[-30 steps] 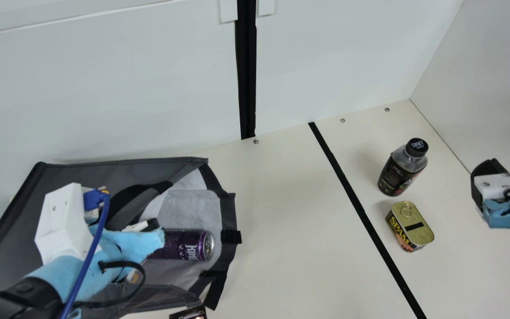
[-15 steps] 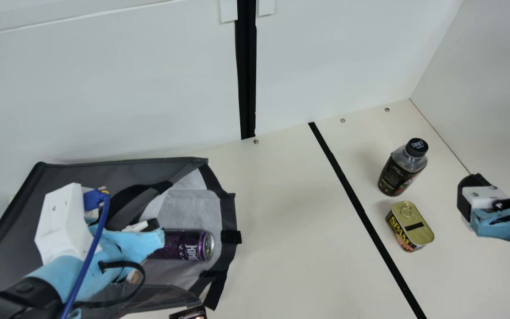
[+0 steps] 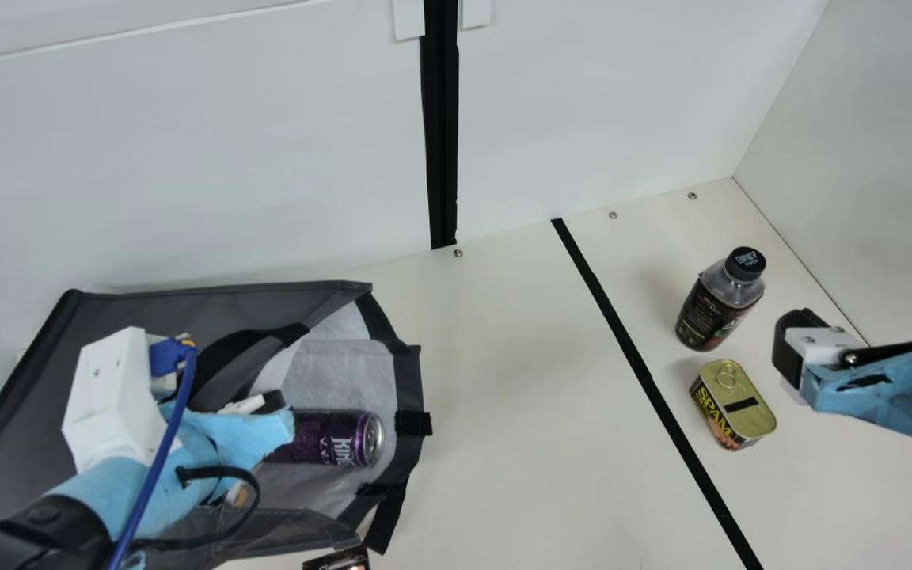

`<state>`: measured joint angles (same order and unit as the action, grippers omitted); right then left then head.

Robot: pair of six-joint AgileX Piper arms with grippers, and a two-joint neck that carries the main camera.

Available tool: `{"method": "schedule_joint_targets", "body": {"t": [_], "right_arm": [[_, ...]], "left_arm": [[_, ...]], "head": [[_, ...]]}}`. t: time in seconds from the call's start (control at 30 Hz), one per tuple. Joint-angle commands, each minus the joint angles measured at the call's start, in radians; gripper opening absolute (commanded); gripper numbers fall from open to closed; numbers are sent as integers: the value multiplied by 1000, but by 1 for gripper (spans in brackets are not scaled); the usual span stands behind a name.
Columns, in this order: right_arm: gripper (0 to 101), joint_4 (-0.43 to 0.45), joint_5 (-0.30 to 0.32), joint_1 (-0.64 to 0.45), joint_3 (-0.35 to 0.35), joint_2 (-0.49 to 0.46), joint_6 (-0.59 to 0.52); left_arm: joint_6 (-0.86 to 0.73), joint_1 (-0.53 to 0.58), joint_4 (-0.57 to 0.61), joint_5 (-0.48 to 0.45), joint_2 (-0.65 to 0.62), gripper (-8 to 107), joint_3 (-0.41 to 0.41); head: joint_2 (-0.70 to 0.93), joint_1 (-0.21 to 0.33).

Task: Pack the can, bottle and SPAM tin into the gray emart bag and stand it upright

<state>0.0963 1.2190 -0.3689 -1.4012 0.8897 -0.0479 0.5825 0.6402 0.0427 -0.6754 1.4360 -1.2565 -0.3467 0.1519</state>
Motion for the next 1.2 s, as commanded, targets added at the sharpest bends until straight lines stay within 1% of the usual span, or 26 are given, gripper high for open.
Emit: {"method": "schedule_joint_targets", "body": {"t": [0.0, 0.43, 0.9, 1.17], "right_arm": [[95, 4, 1, 10, 2, 1, 14], [95, 22, 1, 38, -4, 34, 43], [95, 7, 1, 61, -38, 129, 65], [95, -19, 1, 35, -60, 187, 46]], "left_arm": [[0, 0, 0, 0, 0, -8, 0], [0, 0, 0, 0, 0, -8, 0], [0, 0, 0, 0, 0, -8, 0], [0, 0, 0, 0, 0, -8, 0]], "head": [[-2, 23], [-2, 23], [-2, 23], [-2, 23]]}}
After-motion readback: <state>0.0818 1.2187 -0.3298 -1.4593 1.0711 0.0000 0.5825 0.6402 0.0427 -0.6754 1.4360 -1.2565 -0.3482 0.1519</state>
